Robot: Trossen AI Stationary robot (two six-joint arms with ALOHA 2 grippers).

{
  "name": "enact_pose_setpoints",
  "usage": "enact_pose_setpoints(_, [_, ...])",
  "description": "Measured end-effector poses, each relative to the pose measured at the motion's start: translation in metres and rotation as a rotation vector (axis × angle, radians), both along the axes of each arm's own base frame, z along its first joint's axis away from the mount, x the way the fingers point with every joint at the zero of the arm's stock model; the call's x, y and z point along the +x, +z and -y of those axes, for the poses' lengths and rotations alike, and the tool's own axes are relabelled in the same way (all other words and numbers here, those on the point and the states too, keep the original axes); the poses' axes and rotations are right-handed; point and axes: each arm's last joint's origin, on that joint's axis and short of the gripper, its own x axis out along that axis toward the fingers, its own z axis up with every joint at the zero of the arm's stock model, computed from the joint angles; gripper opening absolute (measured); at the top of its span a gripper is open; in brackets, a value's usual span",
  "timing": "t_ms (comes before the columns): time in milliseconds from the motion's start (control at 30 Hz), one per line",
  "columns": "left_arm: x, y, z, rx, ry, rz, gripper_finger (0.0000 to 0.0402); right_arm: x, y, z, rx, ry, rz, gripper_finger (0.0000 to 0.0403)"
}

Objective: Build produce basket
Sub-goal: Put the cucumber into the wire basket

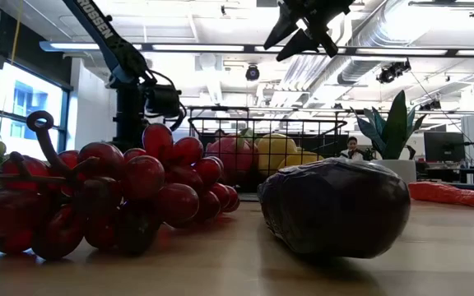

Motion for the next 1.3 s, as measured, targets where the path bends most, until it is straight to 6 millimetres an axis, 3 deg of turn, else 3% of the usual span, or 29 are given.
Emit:
enact_pose_setpoints(267, [-0.001, 0.000, -0.001, 0.005, 0.011, 0.004, 0.0108, 0.000, 0.000, 0.000, 0.031, -0.020, 0.022, 0.0181])
enact_pose_setpoints(733, [-0.001, 0.008, 0.000, 0.030, 0.163, 0.069, 0.0109, 0.000, 0.000, 0.000, 0.091, -0.046, 0.059, 0.0181])
enact_pose_setpoints(967, [-0.005, 0.036, 0.005, 0.085, 0.190, 0.169, 0.0109, 0.000, 0.000, 0.000, 0.106, -0.054, 0.066, 0.0181])
enact_pose_setpoints(1300, [-0.013, 0.095, 0.017, 0.258, 0.279, 0.456, 0.0110, 0.001, -0.001, -0.002, 0.176, -0.028, 0.087, 0.0181])
